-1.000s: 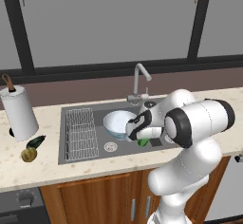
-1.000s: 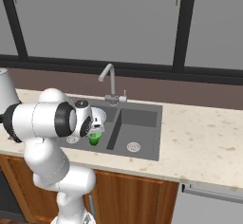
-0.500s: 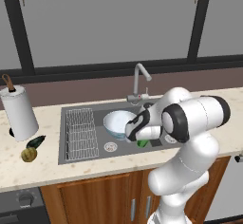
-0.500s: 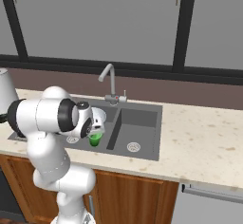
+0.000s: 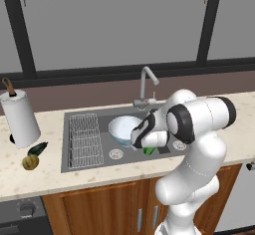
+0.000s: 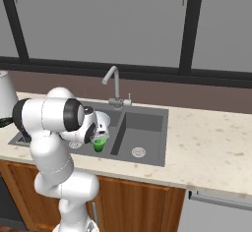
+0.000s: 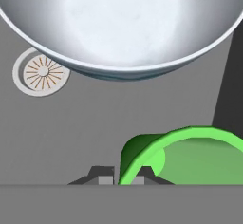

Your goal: Remove the squash and eggplant from the sink. Then move the bowl and cup from the counter to the sink for washing.

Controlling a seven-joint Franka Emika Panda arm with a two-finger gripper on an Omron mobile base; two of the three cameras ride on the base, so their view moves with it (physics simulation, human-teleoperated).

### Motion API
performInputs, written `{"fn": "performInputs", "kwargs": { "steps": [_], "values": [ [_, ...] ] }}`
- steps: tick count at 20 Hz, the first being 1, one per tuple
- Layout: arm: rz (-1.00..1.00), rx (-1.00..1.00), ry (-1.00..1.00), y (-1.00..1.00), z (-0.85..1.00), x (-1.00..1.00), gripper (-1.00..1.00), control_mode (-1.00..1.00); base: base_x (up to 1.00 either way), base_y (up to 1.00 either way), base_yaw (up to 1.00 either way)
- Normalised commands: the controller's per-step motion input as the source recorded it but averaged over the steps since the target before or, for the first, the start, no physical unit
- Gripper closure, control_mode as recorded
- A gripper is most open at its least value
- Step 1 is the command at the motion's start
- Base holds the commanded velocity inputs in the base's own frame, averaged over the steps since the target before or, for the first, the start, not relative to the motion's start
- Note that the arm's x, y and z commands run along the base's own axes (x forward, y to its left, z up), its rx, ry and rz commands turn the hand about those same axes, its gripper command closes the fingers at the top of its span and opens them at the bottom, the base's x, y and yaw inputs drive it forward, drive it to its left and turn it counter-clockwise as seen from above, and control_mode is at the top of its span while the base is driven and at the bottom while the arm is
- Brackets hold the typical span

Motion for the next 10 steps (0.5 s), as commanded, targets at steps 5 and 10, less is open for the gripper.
{"fn": "performInputs", "kwargs": {
  "steps": [5,10],
  "values": [
    [0.00,0.00,0.00,0.00,-0.11,0.07,1.00,-1.00,0.00,0.00,0.00],
    [0.00,0.00,0.00,0.00,-0.11,0.07,1.00,-1.00,0.00,0.00,0.00]
  ]
}}
